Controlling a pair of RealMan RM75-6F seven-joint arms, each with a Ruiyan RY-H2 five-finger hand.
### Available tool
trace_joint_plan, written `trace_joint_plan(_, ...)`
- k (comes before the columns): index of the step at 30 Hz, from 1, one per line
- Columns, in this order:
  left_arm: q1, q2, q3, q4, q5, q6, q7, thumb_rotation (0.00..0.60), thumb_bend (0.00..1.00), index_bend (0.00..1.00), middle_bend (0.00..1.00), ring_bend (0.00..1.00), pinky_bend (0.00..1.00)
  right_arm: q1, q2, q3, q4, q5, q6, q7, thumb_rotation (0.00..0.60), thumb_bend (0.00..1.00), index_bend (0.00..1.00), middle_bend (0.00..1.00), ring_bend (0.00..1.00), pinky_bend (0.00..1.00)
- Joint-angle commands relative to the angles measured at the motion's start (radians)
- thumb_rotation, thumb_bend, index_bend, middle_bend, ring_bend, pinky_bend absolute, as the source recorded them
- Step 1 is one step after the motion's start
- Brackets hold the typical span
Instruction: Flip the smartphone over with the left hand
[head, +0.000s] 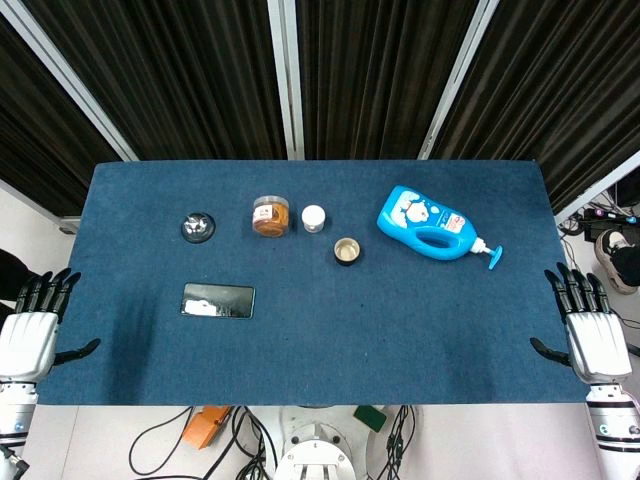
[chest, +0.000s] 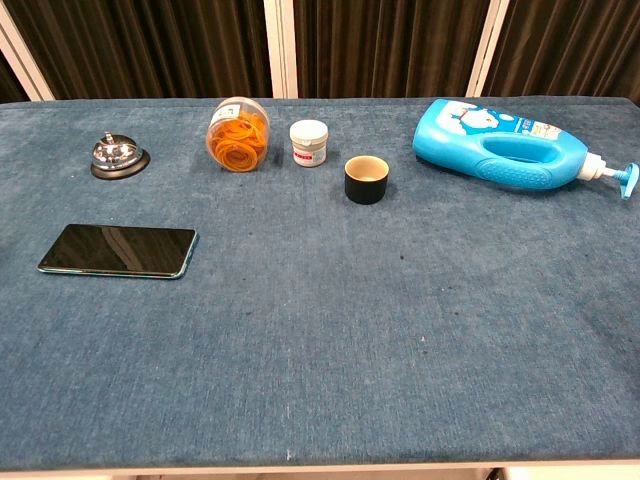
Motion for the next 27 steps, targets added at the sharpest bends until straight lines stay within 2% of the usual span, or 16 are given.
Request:
trace_joint_plan(1, -0.003, -0.007, -0.001, 0.006, 0.002, -0.003, 0.003, 0.6, 0.11, 0.07, 0.04, 0.0, 0.0, 0.002, 0.001, 0.002, -0.001, 0.003, -0.004, 0.0, 0.6, 0.2, 0.0, 0.0, 0.0, 0.0)
trace_joint_plan(7, -0.031, -0.024, -0.006, 0.0, 0.024, -0.024, 0.026, 0.6, 0.11, 0.08, 0.06, 0.01, 0.0, 0.008, 0.016, 0.009, -0.005, -0.002, -0.002, 0.006, 0.6, 0.2, 0.0, 0.0, 0.0, 0.0)
trace_joint_plan(9, -0.057, -0.037, -0.014, -0.009, 0.043, -0.039, 0.031, 0.6, 0.11, 0.11, 0.08, 0.02, 0.0, 0.009, 0.021, 0.013, -0.008, -0.006, 0.004, 0.01, 0.6, 0.2, 0.0, 0.0, 0.0, 0.0)
trace_joint_plan(15, -0.172, -0.087, -0.038, -0.05, 0.045, -0.19, 0.07, 0.6, 0.15, 0.19, 0.11, 0.04, 0.0, 0.015, 0.031, 0.018, -0.013, -0.016, 0.006, 0.016, 0.6, 0.2, 0.0, 0.0, 0.0, 0.0)
trace_joint_plan(21, -0.269, -0.178, -0.061, -0.062, -0.028, -0.337, 0.187, 0.6, 0.16, 0.21, 0.11, 0.04, 0.0, 0.016, 0.036, 0.018, -0.022, -0.009, 0.001, 0.011, 0.6, 0.2, 0.0, 0.0, 0.0, 0.0)
trace_joint_plan(27, -0.327, -0.281, -0.078, -0.035, -0.125, -0.409, 0.295, 0.6, 0.18, 0.23, 0.11, 0.03, 0.0, 0.018, 0.031, 0.016, -0.02, 0.001, -0.01, 0.009, 0.6, 0.2, 0.0, 0.0, 0.0, 0.0)
